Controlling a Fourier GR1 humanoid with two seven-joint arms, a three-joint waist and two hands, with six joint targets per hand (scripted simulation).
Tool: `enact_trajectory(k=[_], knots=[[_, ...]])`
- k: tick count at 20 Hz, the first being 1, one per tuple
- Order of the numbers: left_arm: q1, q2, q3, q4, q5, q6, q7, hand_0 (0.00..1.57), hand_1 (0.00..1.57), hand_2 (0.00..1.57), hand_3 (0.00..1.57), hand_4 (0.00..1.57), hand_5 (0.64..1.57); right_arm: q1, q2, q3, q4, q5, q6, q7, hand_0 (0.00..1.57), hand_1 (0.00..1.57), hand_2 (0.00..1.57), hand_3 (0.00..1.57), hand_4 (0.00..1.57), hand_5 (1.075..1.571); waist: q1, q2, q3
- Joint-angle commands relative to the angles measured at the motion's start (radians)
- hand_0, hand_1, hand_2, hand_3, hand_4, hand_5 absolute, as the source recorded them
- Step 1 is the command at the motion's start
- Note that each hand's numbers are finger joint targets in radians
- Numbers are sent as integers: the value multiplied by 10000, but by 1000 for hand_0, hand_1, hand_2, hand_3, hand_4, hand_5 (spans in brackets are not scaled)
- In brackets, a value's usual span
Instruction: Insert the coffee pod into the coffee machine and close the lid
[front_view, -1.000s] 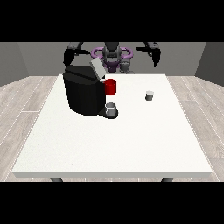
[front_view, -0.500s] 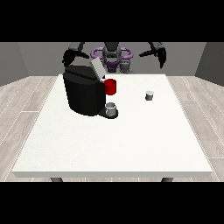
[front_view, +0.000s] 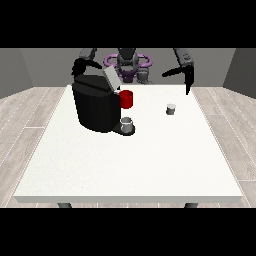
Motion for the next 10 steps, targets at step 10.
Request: enact_trajectory(k=[10], knots=[[-1833,749,174,3351,-1240,337,-889,0,0,0,0,0,1571,-823,136,573,265,613,-800,223,0,0,0,0,371,1571,-289,1395,0]])
